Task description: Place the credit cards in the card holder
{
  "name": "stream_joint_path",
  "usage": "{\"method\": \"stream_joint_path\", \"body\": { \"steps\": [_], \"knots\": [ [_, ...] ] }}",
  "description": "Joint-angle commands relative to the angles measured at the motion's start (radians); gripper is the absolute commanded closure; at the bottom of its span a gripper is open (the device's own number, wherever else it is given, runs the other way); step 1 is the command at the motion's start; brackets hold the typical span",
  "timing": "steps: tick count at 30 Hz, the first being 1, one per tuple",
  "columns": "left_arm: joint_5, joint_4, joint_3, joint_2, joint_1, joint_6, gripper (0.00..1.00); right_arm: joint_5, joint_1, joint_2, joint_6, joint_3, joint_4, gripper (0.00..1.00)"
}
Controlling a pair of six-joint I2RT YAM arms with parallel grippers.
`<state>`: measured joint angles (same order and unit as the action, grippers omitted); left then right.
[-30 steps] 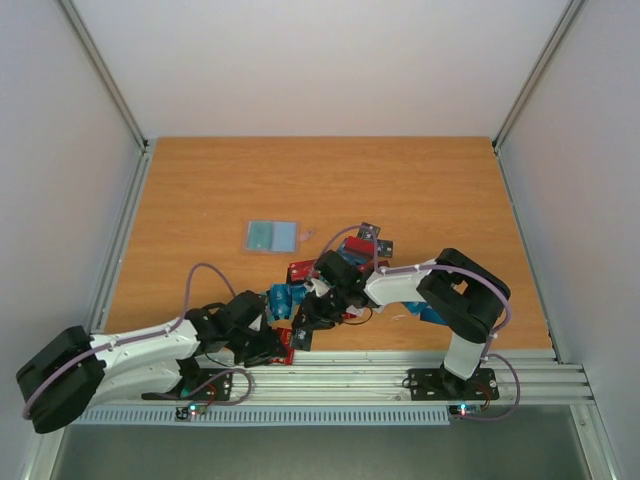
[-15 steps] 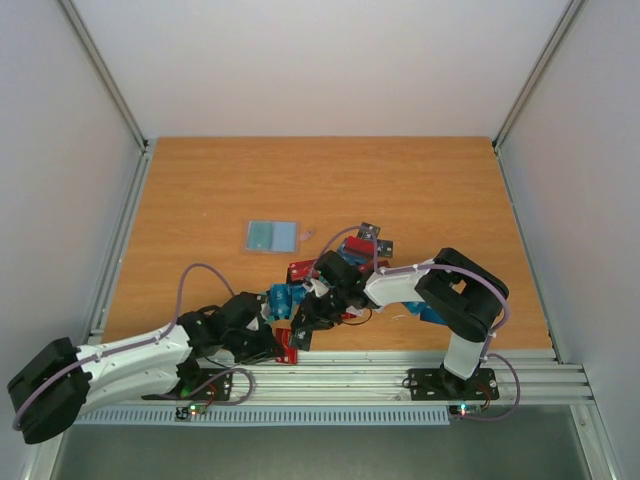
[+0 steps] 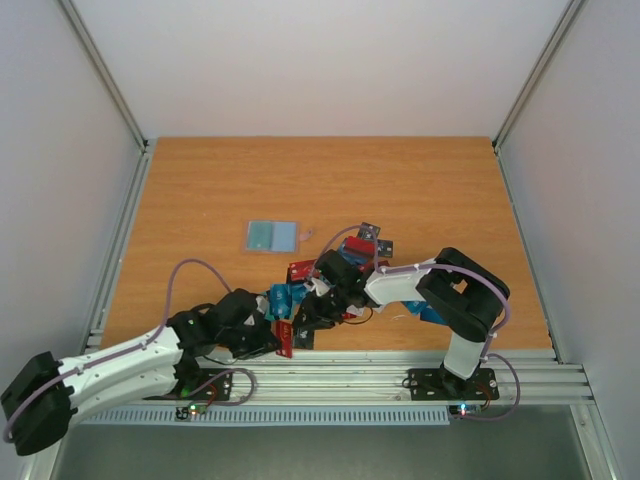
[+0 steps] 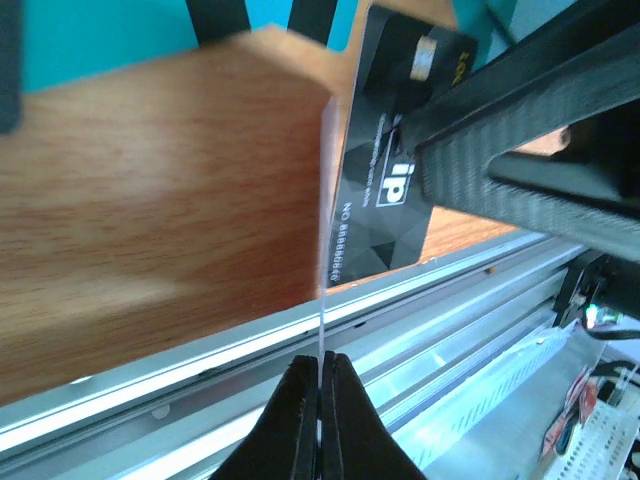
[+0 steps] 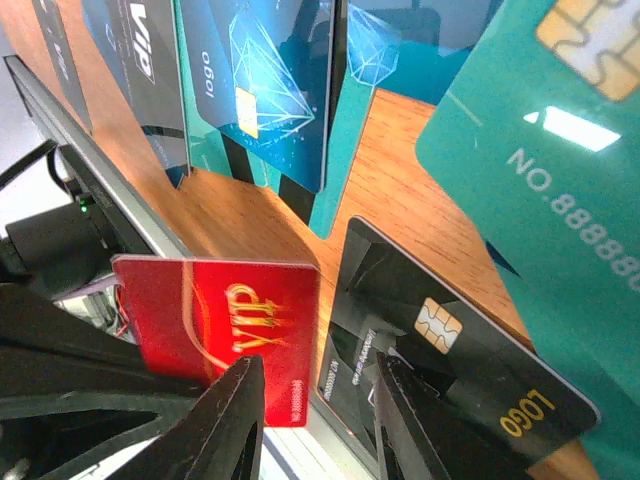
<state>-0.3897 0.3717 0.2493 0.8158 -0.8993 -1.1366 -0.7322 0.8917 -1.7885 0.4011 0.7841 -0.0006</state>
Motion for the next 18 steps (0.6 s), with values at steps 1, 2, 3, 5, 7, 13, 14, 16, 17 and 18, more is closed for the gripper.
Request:
{"method": "stream_joint_path", "body": {
  "steps": [1,2,3,5,7,13,14,16,17,18],
  "knots": [
    [0.131,0.163,0.085,-0.066,-0.001,0.008,1.00,0.090,-0.005,0.007,-0.039,0.012,-0.138,0.68],
    [0.145,0.191,0.099,-0.075,-0.001,0.009,1.00,0.094,-0.006,0.013,-0.046,0.020,-0.154,0.68],
    [0.156,0.217,0.112,-0.081,-0.001,0.011,1.00,0.098,-0.007,0.019,-0.052,0.029,-0.169,0.68],
    [0.173,0.262,0.141,-0.093,-0.001,0.022,1.00,0.104,-0.010,0.034,-0.063,0.049,-0.198,0.68],
    [0.187,0.300,0.172,-0.101,-0.001,0.032,1.00,0.106,-0.012,0.051,-0.073,0.070,-0.228,0.68],
    [0.248,0.387,0.311,-0.121,-0.001,0.106,1.00,0.108,-0.033,0.136,-0.088,0.135,-0.306,0.65],
    [0.254,0.391,0.337,-0.117,0.000,0.129,1.00,0.107,-0.041,0.155,-0.087,0.140,-0.317,0.64],
    [0.256,0.397,0.392,-0.101,0.004,0.161,1.00,0.109,-0.059,0.196,-0.085,0.161,-0.340,0.61],
    [0.248,0.397,0.420,-0.082,0.009,0.190,1.00,0.108,-0.069,0.225,-0.085,0.168,-0.346,0.59],
    [0.239,0.399,0.451,-0.065,0.017,0.210,1.00,0.105,-0.081,0.249,-0.082,0.173,-0.349,0.58]
  ]
}}
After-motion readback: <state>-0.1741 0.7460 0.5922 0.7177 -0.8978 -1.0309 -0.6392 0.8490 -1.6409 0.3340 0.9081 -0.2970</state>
